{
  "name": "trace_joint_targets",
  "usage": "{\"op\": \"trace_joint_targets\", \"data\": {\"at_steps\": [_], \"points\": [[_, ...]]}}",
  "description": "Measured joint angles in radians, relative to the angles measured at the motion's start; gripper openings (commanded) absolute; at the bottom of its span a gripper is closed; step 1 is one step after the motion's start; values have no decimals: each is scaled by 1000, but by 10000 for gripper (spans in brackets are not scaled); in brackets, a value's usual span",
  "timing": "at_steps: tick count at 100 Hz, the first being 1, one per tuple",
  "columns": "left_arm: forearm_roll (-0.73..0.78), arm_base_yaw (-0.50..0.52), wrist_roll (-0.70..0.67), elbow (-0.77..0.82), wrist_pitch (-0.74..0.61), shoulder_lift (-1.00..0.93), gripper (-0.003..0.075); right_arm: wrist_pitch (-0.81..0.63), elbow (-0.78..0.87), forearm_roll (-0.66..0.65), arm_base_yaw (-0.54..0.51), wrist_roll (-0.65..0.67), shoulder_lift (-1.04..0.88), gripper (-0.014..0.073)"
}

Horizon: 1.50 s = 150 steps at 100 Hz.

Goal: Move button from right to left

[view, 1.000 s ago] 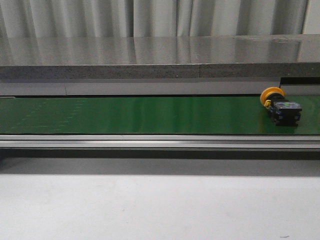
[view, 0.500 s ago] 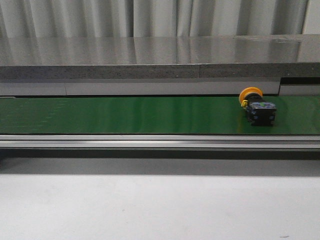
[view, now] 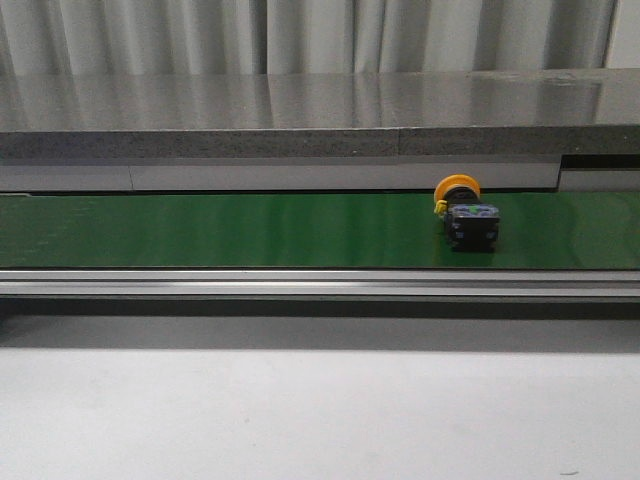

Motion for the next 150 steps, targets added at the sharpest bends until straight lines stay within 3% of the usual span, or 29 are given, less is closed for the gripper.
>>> {"op": "trace_joint_targets", "data": {"at_steps": [50, 87, 106, 150], "points": [[-4, 0, 0, 0, -25, 0, 5, 1, 0, 0, 0, 0, 0, -68], [-105, 0, 0, -68, 6, 16, 5, 1, 0, 0, 0, 0, 0, -68], [-110, 0, 0, -226, 102, 162, 5, 2, 0, 0, 0, 0, 0, -68], [-110, 0, 7, -623, 482, 662, 5, 2, 0, 0, 0, 0, 0, -68]]}}
